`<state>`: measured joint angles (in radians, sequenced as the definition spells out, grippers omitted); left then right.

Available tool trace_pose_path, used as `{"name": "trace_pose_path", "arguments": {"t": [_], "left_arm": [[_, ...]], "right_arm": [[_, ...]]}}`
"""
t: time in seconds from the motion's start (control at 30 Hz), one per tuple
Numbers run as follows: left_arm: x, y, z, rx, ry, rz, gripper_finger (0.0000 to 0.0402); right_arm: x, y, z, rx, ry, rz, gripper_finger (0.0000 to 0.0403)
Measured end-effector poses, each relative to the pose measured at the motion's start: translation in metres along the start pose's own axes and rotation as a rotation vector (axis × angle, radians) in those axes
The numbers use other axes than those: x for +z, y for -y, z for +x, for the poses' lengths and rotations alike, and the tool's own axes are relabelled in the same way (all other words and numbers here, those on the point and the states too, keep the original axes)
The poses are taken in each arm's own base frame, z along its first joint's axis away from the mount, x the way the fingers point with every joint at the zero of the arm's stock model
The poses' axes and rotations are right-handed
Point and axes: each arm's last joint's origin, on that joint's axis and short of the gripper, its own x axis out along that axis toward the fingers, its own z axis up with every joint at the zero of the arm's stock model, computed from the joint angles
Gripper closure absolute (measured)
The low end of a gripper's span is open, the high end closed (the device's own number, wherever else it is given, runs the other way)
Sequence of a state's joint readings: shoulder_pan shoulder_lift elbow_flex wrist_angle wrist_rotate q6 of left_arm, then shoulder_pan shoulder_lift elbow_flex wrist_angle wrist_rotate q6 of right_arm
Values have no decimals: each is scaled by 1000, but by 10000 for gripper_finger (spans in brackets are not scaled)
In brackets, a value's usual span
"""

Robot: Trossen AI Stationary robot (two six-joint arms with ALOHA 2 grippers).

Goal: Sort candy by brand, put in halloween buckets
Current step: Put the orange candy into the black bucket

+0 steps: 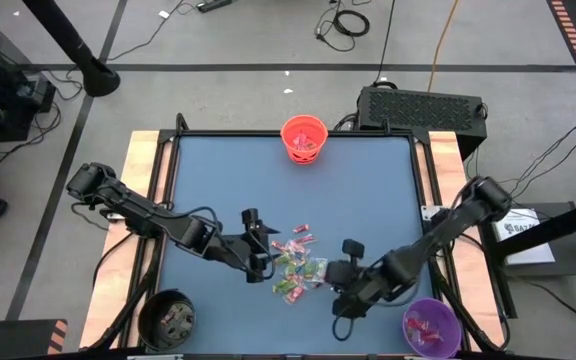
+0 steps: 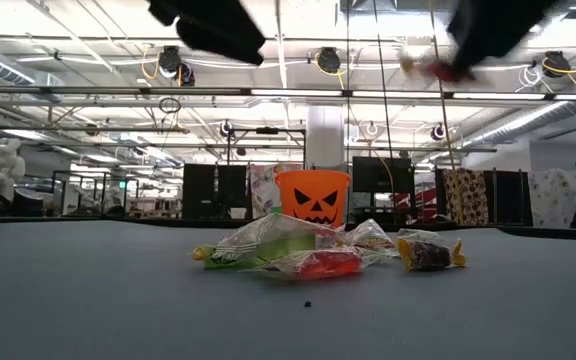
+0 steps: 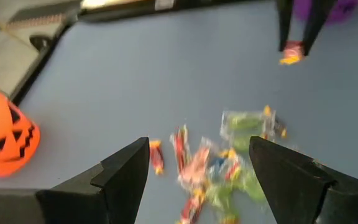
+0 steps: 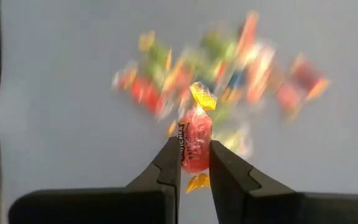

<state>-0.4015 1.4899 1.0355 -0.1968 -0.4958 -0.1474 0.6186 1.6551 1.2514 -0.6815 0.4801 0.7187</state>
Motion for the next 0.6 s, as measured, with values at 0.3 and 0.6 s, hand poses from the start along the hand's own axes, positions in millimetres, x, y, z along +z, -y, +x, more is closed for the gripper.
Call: {"name": "trace_pose_path", "arguments": {"t": [0.3,0.6], "left_arm": [[28,-15,-33,20,178,-37,118],[58,-42,-91,-29,447,-28,118]], "right_arm": [[60,37,-82,-200,581,-151,355],[96,61,-111,34,821,-265,355]]}}
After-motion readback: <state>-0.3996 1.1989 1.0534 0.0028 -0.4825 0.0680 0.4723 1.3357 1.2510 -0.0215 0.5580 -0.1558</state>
